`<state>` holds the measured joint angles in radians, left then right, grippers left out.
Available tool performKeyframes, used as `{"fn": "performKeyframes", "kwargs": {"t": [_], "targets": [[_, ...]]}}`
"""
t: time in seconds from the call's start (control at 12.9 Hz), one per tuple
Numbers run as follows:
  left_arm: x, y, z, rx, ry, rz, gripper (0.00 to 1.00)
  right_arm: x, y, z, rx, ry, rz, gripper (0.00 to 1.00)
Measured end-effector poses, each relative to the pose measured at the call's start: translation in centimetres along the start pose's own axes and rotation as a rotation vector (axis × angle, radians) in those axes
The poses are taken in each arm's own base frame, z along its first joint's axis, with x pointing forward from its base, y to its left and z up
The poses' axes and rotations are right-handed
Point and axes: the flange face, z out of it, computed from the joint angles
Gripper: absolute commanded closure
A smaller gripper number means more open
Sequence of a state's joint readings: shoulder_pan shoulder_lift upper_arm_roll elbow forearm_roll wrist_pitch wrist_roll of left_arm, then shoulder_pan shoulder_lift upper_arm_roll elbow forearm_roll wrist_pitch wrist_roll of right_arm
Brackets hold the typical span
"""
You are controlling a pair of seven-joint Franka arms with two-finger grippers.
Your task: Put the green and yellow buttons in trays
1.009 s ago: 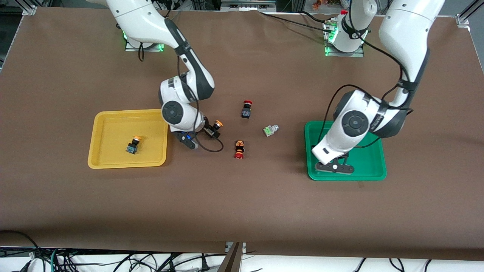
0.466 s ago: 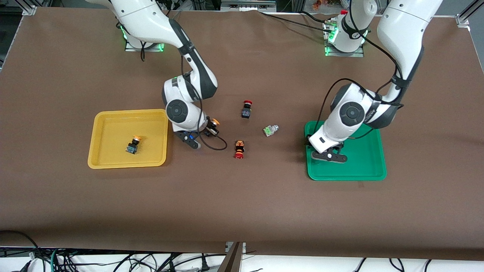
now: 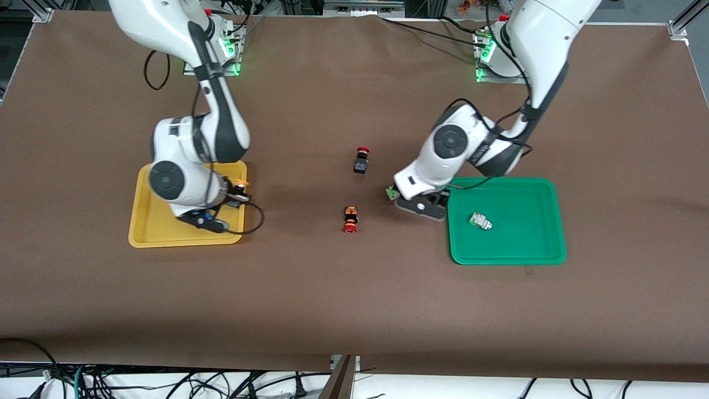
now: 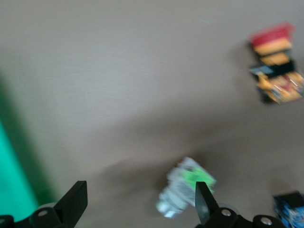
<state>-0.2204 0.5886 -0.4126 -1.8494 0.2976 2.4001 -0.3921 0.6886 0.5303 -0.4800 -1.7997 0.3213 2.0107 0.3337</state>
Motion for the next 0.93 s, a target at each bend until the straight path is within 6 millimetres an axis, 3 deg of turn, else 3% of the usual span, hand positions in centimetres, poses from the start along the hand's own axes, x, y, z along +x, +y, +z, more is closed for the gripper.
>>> {"fn": "performKeyframes", "kwargs": {"t": [0.08,0.23,0.31,0.47,0.62,0.78,0.85,0.93], "targets": [[-0.4,1.9,0.5,0.012,0.004,0.064,0.0,0.2,0.8,1.1,-0.004,0.004,-0.013,0.68],[-1.0,4.1,1.2,0.035,0.012,0.158,0.0,0.5,1.7,3.9,-0.017,0.032,-0.021,0.17],[-1.2,4.4,1.5,0.049,0.014,0.193,0.0,0.7,2.1,5.0,-0.027,0.035,-0.022,0.05],[-1.7,4.6,2.7,0.086,0.015,0.255,0.0,0.9,2.4,5.4,-0.031,0.037,-0.023,0.01],[-2.2,4.9,4.2,0.082,0.022,0.287,0.0,0.7,2.0,3.9,-0.015,0.038,-0.028,0.01],[-2.6,5.2,5.3,0.063,0.021,0.294,0.52,0.1,1.1,-0.1,0.019,0.023,-0.023,0.01],[-2.6,5.2,5.5,0.06,0.022,0.294,0.92,-0.5,0.6,-2.9,0.045,0.024,-0.014,0.01],[-2.6,5.2,5.5,0.06,0.022,0.291,1.0,-1.2,0.5,-6.1,0.076,0.037,-0.022,0.01]]}}
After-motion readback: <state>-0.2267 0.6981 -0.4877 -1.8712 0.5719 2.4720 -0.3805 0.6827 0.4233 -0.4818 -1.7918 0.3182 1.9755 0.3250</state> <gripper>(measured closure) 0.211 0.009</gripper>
